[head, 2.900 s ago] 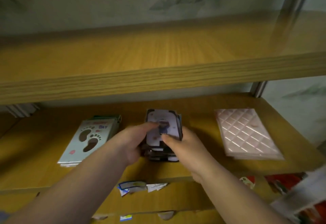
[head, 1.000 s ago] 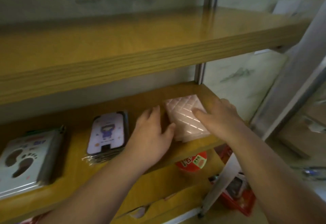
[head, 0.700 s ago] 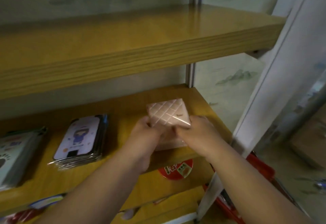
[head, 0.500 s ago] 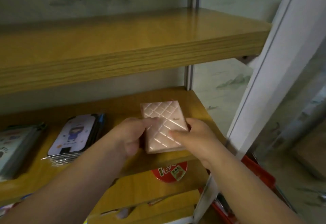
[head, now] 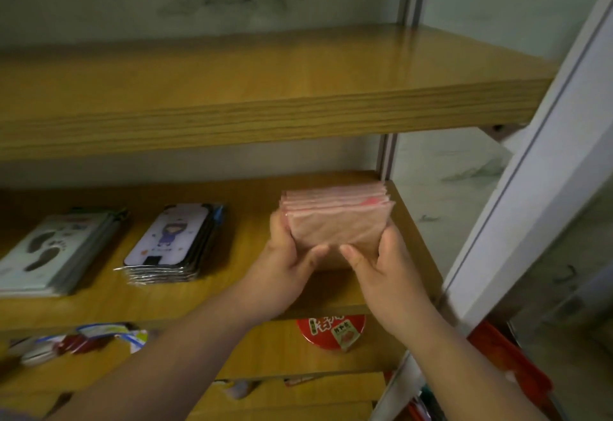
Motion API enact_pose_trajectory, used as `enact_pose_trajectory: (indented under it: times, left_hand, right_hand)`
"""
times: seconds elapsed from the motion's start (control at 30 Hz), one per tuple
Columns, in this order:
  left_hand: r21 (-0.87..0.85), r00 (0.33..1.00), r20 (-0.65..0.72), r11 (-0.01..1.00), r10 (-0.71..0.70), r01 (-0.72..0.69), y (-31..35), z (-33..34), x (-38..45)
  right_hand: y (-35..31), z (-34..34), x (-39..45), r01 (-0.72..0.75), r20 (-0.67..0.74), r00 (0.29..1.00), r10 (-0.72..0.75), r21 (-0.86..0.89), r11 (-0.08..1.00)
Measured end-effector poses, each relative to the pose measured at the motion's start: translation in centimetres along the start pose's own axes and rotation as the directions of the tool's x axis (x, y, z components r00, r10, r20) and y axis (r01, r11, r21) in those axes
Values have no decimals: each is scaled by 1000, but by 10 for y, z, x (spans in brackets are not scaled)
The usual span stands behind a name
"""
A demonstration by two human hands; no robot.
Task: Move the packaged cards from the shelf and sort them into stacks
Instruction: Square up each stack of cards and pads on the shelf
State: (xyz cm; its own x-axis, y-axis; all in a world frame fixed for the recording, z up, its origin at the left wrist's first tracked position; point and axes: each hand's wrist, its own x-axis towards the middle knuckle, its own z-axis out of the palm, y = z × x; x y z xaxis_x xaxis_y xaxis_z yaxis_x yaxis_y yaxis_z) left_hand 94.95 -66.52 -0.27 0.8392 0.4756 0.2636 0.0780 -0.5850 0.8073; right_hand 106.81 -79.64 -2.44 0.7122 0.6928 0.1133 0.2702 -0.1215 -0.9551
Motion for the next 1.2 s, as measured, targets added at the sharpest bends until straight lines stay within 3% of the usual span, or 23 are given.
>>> enact_pose_trajectory:
  times: [0.1,0.2,0.33,0.43,0.57,0.73,0.9,1.2]
  left_hand:
    - [47,997,-26,997,67,-66,-13,9,-2]
    - [-12,996,-53,998,68,-68,-17,11,0]
    - [16,964,-222,988,-145,152,-13,8,10]
    - [19,910,-243,937,-335,350,-12,16,23]
    - [196,863,-224,847,-452,495,-13,30,33]
    - [357,853,-262,776,-451,520,-15,39,42]
    - [417,838,-246,727,-487,545,-11,41,48]
    - [283,763,-309,711,-568,644,-7,41,44]
  right_hand:
    - [11,1,-4,31,9,999,-31,-16,999]
    - [11,2,1,28,-49,998,-31,-55,998]
    - [-1,-3,12,-59,-147,988,56,-16,998]
    - [-7,-8,24,-210,-141,969,204,-29,977]
    - [2,-6,36,-337,-77,942,328,-174,925]
    - [7,-2,43,-277,-129,960,250,-585,762]
    - [3,-2,42,-276,-119,960,252,-534,799]
    - [-6,4,47,-247,-52,968,246,-384,890]
